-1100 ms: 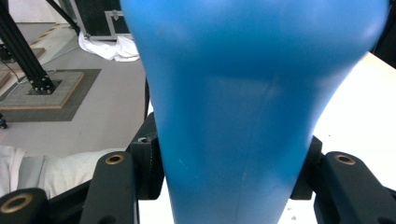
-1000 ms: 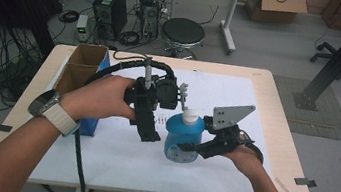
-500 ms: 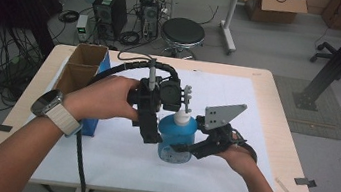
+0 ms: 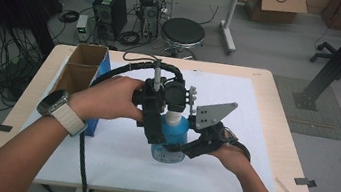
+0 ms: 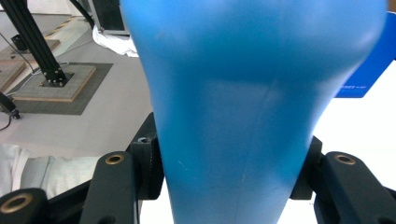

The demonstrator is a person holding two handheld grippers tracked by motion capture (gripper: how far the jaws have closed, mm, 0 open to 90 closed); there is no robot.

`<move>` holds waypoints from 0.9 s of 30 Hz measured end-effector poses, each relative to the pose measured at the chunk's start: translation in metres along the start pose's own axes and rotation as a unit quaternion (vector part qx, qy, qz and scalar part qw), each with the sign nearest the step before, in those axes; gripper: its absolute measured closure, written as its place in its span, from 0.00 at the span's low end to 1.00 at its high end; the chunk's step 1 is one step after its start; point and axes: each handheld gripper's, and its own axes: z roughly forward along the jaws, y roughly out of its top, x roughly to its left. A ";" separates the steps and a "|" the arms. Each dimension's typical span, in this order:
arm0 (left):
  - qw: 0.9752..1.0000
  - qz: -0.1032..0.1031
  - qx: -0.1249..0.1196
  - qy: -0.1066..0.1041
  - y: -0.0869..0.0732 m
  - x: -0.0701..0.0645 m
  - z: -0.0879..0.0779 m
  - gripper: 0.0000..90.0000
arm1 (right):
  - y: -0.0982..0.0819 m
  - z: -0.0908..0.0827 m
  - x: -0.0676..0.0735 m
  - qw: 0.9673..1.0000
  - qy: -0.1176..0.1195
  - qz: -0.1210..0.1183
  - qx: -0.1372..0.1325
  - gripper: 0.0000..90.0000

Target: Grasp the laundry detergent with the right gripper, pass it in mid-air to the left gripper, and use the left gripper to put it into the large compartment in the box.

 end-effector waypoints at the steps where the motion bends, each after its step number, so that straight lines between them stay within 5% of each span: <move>1: 1.000 0.000 -0.001 0.000 0.001 0.000 0.000 0.06 | 0.001 0.001 0.000 1.000 0.000 -0.001 0.001 0.49; 27: 1.000 0.001 0.008 -0.004 0.005 0.002 0.017 0.11 | 0.006 0.006 -0.001 1.000 -0.005 -0.001 0.003 0.49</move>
